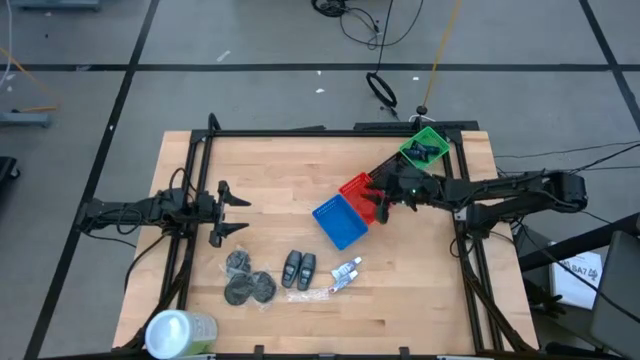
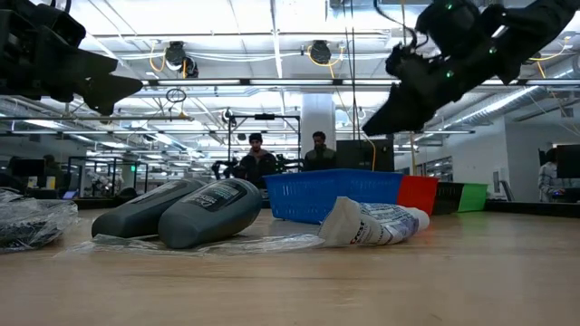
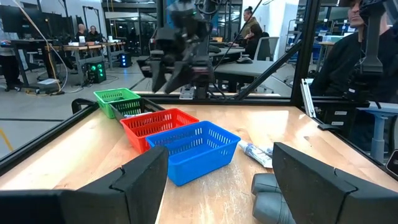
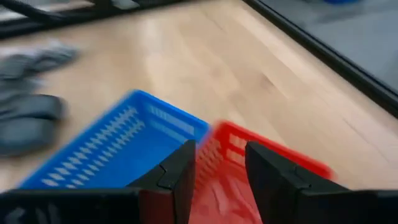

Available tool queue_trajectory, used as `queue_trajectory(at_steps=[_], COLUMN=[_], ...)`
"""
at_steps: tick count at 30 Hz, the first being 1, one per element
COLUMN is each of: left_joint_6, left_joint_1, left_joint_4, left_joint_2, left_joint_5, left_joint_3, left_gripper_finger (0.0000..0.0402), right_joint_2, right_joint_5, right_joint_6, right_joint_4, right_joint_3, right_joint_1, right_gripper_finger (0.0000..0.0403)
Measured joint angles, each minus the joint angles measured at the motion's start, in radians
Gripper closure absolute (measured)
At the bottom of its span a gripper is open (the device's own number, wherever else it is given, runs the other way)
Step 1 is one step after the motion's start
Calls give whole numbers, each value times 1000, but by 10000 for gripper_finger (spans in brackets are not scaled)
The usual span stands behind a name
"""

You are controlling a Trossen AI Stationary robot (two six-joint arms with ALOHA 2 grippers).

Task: Pick & Place Travel size toiletries
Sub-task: Put the bottom toothpaste into the black bin

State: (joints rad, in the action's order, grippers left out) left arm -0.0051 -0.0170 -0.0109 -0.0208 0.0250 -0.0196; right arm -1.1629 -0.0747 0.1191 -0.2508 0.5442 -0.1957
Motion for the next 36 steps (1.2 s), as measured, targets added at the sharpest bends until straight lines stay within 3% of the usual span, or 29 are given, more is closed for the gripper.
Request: queue_trajectory(at_steps=[11,19,25,36], left_joint_6=[0,0,0,0], left_joint_1=[0,0,0,0], left_joint_4=[0,0,0,0], left_joint_2=[0,0,0,0], left_joint_5=[0,0,0,0], left_joint_3=[0,0,0,0], left_gripper_finger=[119,119,119,119], right_joint_2=[-1,-63,-200,-518], right_joint_5=[0,-86,-85,-108], right_joint_6=[-17,-18,16,-57], right_joint_4=[-181,-318,-243,28], right_joint_3=[0,7,120,385], right_joint_1=[263,452,554,651], right_gripper_finger=[263,192,157,172])
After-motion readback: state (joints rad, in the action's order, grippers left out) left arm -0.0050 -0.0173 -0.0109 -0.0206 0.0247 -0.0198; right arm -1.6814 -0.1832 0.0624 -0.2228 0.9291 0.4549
